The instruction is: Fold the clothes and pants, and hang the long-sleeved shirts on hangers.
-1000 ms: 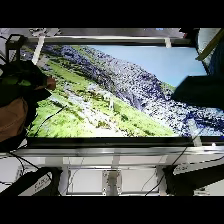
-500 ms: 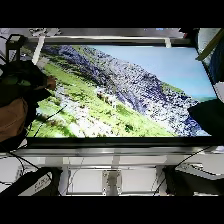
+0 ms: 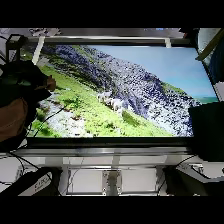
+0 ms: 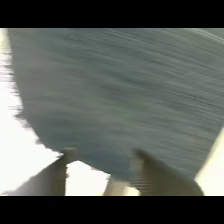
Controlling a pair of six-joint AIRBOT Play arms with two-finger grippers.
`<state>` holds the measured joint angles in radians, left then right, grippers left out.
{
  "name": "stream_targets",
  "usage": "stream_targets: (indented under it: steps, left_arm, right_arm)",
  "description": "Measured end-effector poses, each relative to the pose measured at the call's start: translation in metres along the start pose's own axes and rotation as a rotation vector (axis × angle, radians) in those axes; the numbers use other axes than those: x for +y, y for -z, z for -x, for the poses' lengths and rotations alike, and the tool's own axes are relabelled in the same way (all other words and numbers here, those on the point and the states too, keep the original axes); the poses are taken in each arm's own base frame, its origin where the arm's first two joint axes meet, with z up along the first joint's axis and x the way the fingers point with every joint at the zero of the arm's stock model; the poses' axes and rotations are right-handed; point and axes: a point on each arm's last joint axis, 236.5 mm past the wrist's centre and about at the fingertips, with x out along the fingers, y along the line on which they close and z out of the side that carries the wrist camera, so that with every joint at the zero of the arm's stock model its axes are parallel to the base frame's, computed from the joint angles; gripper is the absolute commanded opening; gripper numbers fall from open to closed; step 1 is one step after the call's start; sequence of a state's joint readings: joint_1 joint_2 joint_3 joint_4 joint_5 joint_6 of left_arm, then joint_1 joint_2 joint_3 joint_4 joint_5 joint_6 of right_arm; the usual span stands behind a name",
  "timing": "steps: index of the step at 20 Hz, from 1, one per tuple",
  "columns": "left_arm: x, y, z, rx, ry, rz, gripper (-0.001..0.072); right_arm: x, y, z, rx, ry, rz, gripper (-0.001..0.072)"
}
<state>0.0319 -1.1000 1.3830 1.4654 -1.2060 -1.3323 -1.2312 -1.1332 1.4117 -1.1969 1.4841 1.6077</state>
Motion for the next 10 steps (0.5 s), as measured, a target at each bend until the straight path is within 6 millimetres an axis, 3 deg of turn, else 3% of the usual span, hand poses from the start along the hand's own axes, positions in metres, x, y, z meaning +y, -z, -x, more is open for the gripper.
stream_targets:
  steps: [2,5,7,10]
  left_arm:
    - [0.000,0.000,0.000,0.000,0.000,0.000,0.0018]
    - [0.000,0.001,0.000,0.004,0.001,0.000,0.0018]
    - [-0.002,0.007,0.000,0.028,0.008,0.004,0.0018]
    - [-0.004,0.015,0.000,0.063,0.017,0.007,0.0018]
  right_arm:
    - [0.073,0.009,0.023,-0.014,-0.223,0.114,0.0036]
    - [0.170,0.061,0.061,0.028,-0.493,0.385,0.0036]
    - [0.210,0.102,0.081,0.068,-0.598,0.541,0.0036]
    - [0.240,0.157,0.099,0.139,-0.675,0.725,0.0037]
